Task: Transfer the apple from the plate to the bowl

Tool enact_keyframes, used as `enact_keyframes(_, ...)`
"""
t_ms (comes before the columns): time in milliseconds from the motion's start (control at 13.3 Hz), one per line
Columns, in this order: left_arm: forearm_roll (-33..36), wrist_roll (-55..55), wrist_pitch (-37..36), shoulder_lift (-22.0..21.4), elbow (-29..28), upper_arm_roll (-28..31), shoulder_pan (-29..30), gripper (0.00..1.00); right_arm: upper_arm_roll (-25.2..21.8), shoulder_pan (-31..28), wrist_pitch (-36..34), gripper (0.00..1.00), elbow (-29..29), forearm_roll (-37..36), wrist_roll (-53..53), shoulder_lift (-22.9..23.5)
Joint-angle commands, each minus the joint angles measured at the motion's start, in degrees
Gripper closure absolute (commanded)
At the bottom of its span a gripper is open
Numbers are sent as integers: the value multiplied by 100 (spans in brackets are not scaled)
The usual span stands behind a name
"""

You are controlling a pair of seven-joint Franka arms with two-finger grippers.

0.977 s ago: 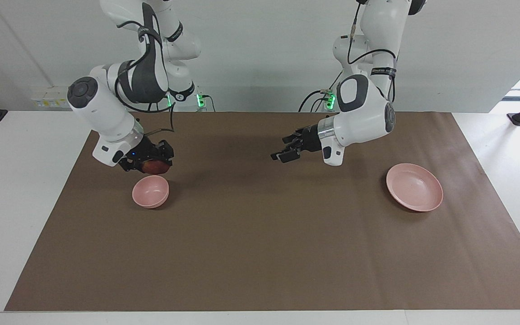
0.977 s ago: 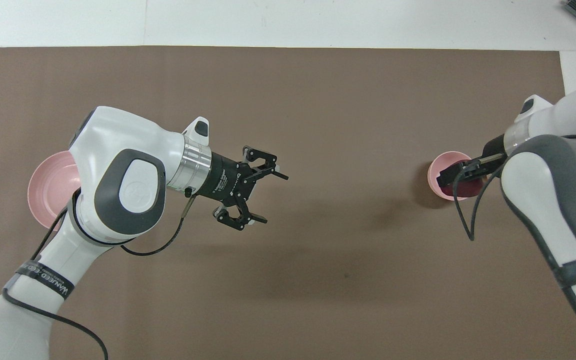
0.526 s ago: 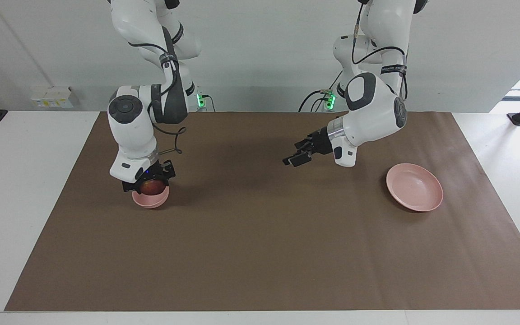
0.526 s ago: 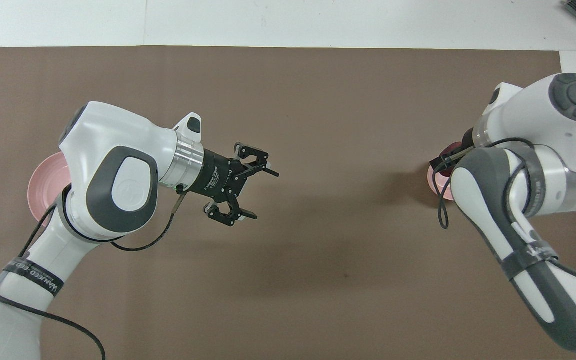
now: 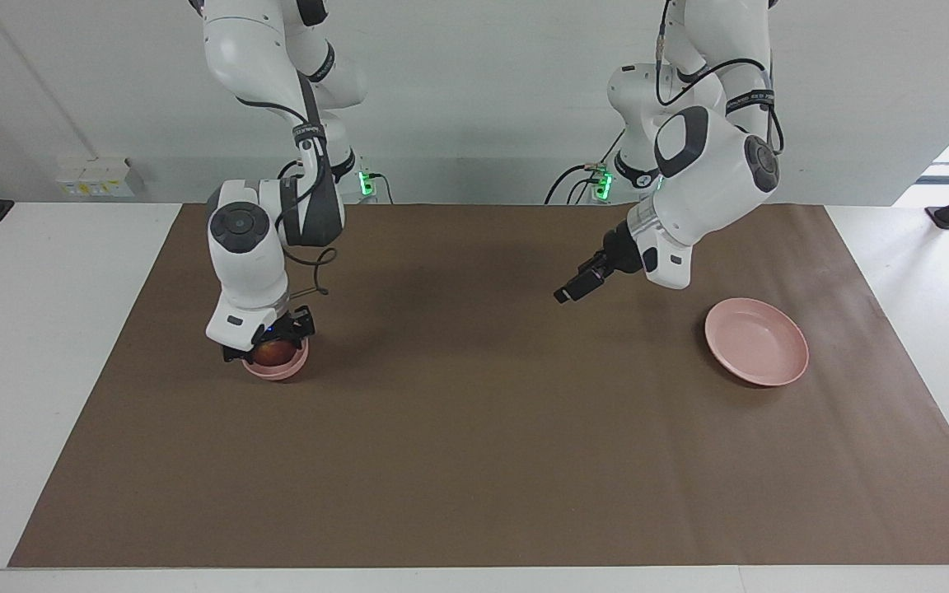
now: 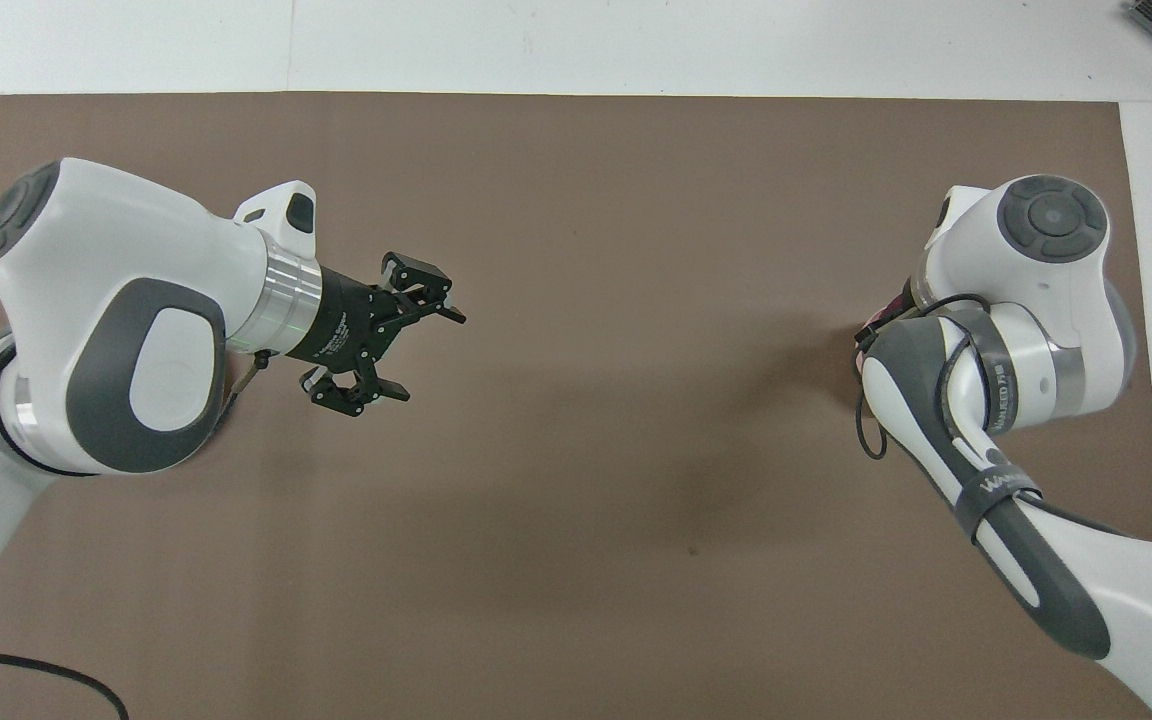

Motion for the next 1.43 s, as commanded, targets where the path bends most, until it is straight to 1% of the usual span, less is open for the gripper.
enact_keyframes(0,159,733,-350,-97,-33,299,42,0,33,-90,212,100,-126,-136,-127,-2)
enact_keyframes(226,177,1524,-623,-159,-33,660,42,0,33,-116,344,100,-232,-144,-127,33)
enact_keyframes(526,1028,2710,-685,-185,-24,907,51,0,33,-169,379,100,-250,-145,-119,85)
enact_keyframes(827,1293,3643,-843,-185,81,1180,60,0,33,-187,432,100,-285,-145,-92,103)
enact_keyframes(902,1450,3862,-896,-176,134,1250,60,0,33,-195,441,94,-293,-145,-92,130)
enact_keyframes(1128,2065,4697,-966,-176,275,1303,156,0,33,-195,432,68,-293,-136,-92,130)
enact_keyframes(1353,2584,5357,-966,-168,459,1294,252,0,33,-195,432,46,-302,-127,-83,130)
